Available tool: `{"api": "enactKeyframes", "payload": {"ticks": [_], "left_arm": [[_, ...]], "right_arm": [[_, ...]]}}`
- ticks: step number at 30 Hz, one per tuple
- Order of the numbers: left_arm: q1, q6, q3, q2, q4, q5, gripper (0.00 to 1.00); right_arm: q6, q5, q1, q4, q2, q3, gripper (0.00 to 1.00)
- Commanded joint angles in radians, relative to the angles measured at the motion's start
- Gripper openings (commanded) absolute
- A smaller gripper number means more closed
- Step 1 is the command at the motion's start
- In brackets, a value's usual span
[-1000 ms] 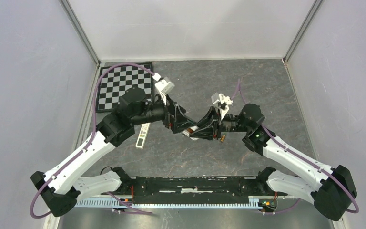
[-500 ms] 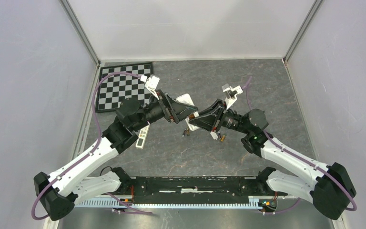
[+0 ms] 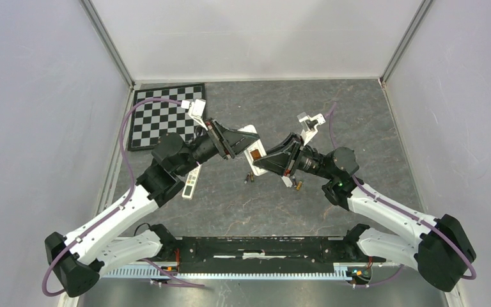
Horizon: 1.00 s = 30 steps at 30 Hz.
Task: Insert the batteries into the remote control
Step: Adjust the remote control.
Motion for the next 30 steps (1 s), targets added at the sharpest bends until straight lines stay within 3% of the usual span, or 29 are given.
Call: {"api": "enactKeyframes", "payload": {"ticks": [1, 4, 6, 9, 10, 12, 15, 19, 24, 30], "left_arm": [[0.005, -0.043, 0.018, 0.038, 0.083, 0.024, 0.40], [0.006, -0.022, 0.015, 0.043, 0.078, 0.039, 0.19], [0.007, 0.007, 0.017, 0.042, 0.054, 0.032, 0.03], [0.013, 0.078, 0.027, 0.036, -0.020, -0.006, 0.02], [0.016, 0.113, 0.026, 0.032, -0.035, -0.017, 0.02], [0.026, 0.183, 0.025, 0.024, -0.079, -0.042, 0.02], [0.045, 0.280, 0.013, 0.003, -0.125, -0.071, 0.02], [0.054, 0.365, 0.016, -0.041, -0.242, -0.218, 0.02], [0.055, 0.389, 0.063, -0.089, -0.442, -0.535, 0.02], [0.055, 0.333, 0.045, -0.144, -0.548, -0.689, 0.02]], "right_arm": [[0.018, -0.017, -0.002, 0.055, 0.007, 0.007, 0.12], [0.020, -0.024, -0.008, 0.044, 0.013, 0.011, 0.15], [0.005, -0.023, -0.014, 0.017, 0.010, 0.014, 0.30], [-0.044, 0.002, -0.023, -0.033, -0.017, 0.004, 0.73], [-0.066, 0.025, -0.026, -0.053, -0.038, -0.005, 0.82], [-0.129, 0.069, -0.033, -0.120, -0.077, -0.011, 0.89], [-0.248, 0.168, -0.034, -0.337, -0.123, 0.028, 0.88], [-0.356, 0.331, -0.034, -0.637, -0.106, 0.112, 0.78], [-0.395, 0.473, -0.008, -0.786, -0.012, 0.129, 0.62], [-0.407, 0.765, 0.112, -0.927, 0.204, 0.209, 0.57]]}}
